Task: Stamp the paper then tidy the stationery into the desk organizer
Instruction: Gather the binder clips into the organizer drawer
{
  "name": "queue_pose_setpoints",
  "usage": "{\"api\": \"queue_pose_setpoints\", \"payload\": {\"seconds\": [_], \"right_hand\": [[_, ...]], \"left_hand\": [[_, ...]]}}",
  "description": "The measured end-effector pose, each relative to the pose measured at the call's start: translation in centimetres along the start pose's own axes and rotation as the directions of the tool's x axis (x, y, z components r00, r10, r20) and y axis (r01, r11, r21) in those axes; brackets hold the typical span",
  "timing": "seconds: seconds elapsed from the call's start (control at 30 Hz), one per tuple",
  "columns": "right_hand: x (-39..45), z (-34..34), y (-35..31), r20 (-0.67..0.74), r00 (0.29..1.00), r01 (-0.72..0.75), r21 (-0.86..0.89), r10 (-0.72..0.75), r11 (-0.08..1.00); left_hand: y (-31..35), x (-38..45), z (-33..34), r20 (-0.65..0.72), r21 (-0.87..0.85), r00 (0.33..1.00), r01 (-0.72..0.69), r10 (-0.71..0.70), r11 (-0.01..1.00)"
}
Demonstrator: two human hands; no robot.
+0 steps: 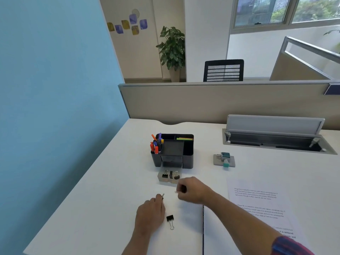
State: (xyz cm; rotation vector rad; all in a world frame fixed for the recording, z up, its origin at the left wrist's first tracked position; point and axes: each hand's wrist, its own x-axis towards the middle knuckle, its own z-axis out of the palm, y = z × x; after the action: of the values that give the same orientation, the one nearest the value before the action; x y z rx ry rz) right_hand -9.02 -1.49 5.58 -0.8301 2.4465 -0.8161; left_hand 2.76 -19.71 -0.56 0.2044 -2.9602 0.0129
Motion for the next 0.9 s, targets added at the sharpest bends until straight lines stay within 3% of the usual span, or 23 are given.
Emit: {"api": "queue_pose_setpoints", "payload": {"seconds": [0.17,0.23,0.5,0.67,0.9], "right_hand": [[2.2,-1.4,-1.5,-0.25,0.963,-0.054,0.179,0.099,0.982],[3.0,-1.7,-1.7,-0.29,0.945,-0.094,0.208,0.153,0.974],[4.5,-0.7,-0.9,-0.263,0.942,-0.156,0.208,0.209,0.966],[4.6,-0.5,-0.6,-0.265,0.94,-0.151,0.24,0.215,0.959],[4.9,-0.1,-1.1,-0.268,0.918,-0.182,0.368,0.292,0.912]], "left_hand": [[0.0,0.3,-0.2,-0.014,0.004,0.999,-0.039,0.039,0.999],[0.0,0.4,-0.3,-0.008,0.021,0.999,-0.04,0.04,0.999],[-0.8,0.4,0.0,0.088,0.0,0.995,-0.043,0.043,0.999],[-0.7,1.2,-0.7,-0.025,0.037,0.999,-0.044,0.045,0.998],[0.1,5.0,-3.3,-0.129,-0.288,0.974,0.141,-0.185,0.947]]}}
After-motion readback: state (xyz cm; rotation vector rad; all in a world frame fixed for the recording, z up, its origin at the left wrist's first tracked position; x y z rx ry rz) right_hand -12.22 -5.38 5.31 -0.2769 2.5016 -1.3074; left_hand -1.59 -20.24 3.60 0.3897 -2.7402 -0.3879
